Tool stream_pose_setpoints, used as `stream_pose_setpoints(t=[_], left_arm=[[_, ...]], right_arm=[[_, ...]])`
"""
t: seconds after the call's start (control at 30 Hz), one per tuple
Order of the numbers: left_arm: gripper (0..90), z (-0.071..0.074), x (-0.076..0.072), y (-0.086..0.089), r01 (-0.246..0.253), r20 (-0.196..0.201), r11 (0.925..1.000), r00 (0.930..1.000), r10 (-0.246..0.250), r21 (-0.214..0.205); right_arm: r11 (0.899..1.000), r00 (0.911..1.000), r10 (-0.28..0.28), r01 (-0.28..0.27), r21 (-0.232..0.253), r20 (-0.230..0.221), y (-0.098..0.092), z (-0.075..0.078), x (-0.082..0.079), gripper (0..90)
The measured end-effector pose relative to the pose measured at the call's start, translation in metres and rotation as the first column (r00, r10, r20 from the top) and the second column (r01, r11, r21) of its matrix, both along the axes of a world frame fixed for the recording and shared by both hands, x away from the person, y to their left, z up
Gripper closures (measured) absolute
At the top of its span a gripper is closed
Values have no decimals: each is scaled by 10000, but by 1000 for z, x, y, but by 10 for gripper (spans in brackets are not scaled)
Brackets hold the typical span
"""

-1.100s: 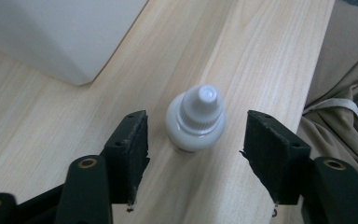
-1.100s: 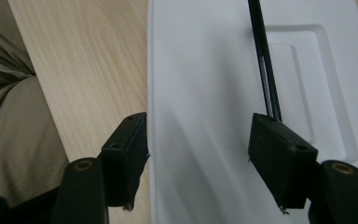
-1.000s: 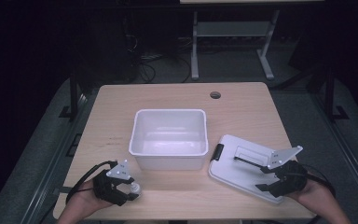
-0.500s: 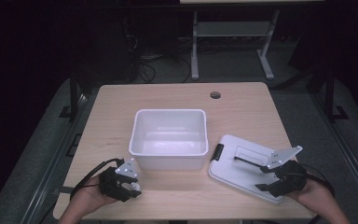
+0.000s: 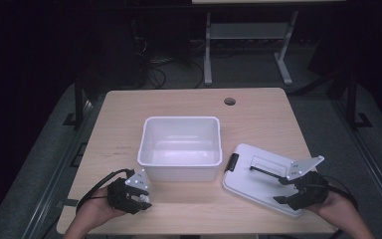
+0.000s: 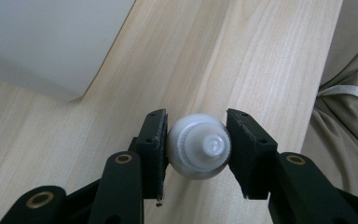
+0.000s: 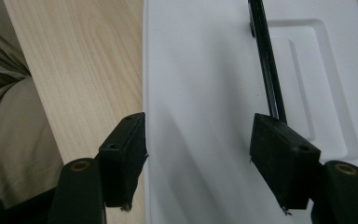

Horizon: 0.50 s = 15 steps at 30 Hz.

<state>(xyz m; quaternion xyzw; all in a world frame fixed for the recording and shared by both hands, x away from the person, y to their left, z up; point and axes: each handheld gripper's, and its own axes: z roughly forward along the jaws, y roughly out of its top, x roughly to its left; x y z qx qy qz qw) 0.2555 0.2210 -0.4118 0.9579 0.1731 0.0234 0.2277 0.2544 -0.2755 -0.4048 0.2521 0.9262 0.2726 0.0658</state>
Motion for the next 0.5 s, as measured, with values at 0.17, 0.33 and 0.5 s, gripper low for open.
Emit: stream_pose_setpoints(t=[0.17,0.33,0.5], left_arm=[[594,0,0,-1,35,24,10000,10000,-35,43],[595,1,0,-1,81,30,9999,10000,-82,111],[597,1,-1,-2,116,80,9999,9999,-117,115]], right_arm=[[10000,10000,38,-38,-11,-25,1,0,1,356],[10000,10000,23,-23,-8,-40,1,-1,2,356],[10000,10000,63,-63,-9,-67,2,-1,2,355]])
